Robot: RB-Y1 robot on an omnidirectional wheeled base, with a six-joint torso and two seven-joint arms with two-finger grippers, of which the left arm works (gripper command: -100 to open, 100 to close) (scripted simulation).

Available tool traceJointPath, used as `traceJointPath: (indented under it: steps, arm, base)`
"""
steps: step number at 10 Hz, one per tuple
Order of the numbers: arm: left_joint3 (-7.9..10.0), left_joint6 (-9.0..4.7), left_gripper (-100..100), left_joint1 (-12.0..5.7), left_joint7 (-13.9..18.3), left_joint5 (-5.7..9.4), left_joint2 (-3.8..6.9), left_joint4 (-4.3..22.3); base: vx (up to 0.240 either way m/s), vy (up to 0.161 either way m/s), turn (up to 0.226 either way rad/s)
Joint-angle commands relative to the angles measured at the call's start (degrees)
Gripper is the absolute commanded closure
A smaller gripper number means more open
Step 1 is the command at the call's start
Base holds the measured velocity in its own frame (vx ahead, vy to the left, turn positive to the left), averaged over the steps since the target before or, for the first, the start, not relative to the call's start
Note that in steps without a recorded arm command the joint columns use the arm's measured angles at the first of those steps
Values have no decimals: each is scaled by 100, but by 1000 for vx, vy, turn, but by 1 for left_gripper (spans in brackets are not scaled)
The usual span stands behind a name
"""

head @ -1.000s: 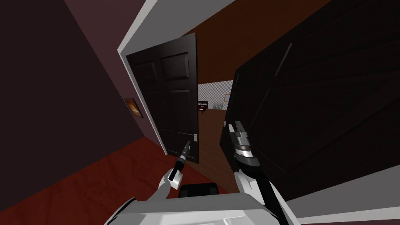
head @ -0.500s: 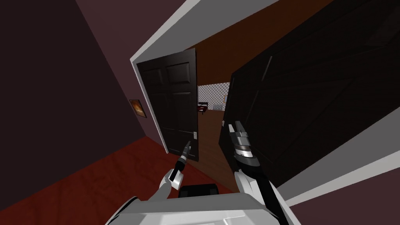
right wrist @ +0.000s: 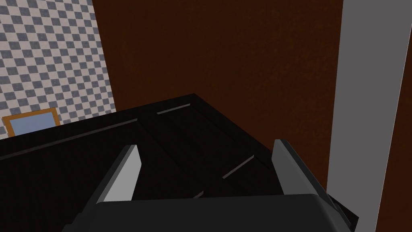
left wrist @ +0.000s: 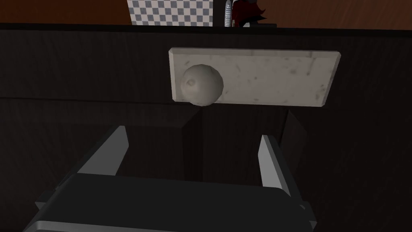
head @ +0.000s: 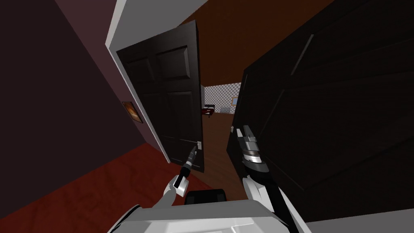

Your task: Push the door open

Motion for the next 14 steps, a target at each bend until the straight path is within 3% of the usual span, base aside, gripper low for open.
traceJointPath:
  steps: [1, 4, 5, 6, 11, 14]
  arm:
    - [22, -40, -100, 1, -22, 11, -17, 25]
    - [47, -77, -100, 12, -46, 23, -91, 35]
    - [41, -69, -100, 15, -41, 20, -73, 29]
    - [41, -69, 100, 15, -41, 20, -73, 29]
    - [41, -69, 100, 15, -41, 20, -73, 29]
    - [180, -52, 100, 16, -156, 90, 31, 43]
  base:
    - [200, -36, -34]
    - [181, -59, -21]
    - [72, -23, 13]
    - [-17, 1, -6]
    - [-12, 4, -3]
    - [123, -44, 35]
